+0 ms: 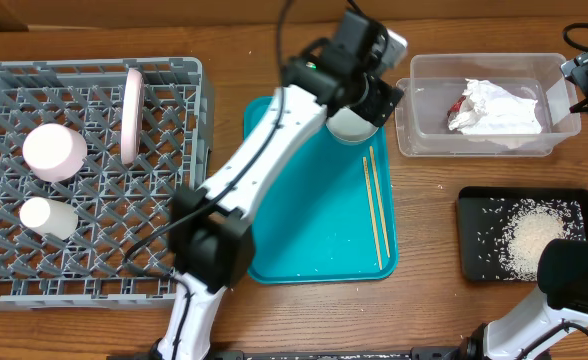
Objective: Sort waste into correct bins and load items into the dishwasher
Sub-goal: 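Withdraw the left gripper and reach to the white saucer, then grasp the saucer rim with the left gripper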
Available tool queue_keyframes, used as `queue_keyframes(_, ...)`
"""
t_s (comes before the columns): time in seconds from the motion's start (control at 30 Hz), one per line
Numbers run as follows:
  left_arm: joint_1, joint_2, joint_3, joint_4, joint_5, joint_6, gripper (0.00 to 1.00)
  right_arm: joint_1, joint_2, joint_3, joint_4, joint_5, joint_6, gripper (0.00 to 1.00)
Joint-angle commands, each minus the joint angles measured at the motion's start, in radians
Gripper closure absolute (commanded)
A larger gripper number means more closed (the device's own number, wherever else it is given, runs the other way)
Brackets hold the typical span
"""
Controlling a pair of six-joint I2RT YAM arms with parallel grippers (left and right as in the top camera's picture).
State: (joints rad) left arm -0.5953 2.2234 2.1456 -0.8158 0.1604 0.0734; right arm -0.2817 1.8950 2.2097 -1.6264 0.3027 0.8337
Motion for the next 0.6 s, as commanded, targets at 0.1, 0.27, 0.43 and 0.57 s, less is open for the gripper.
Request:
queue_keyframes(0.1, -0.009, 0.129, -0.002, 0.054, -0.045, 0.087, 0.3, -0.003, -0.016, 0.008, 0.001, 0.01, -0.004, 0.0)
queue_keyframes(0.27, -0.01, 0.18, -0.002, 0.034, -0.03, 0.087, 0.42, -0.003, -0.016, 0.008, 0.001, 0.01, -0.003, 0.0)
queue_keyframes(0.43, -0.01, 0.196, -0.002, 0.0, 0.064, 0.088, 0.42, -0.003, -0.016, 0.008, 0.001, 0.011, -0.003, 0.0)
queue_keyframes(0.57, -0.01, 0.196, -0.003, -0.001, 0.102, 0.087, 0.41, -0.003, -0.016, 0.008, 0.001, 0.01, -0.003, 0.0)
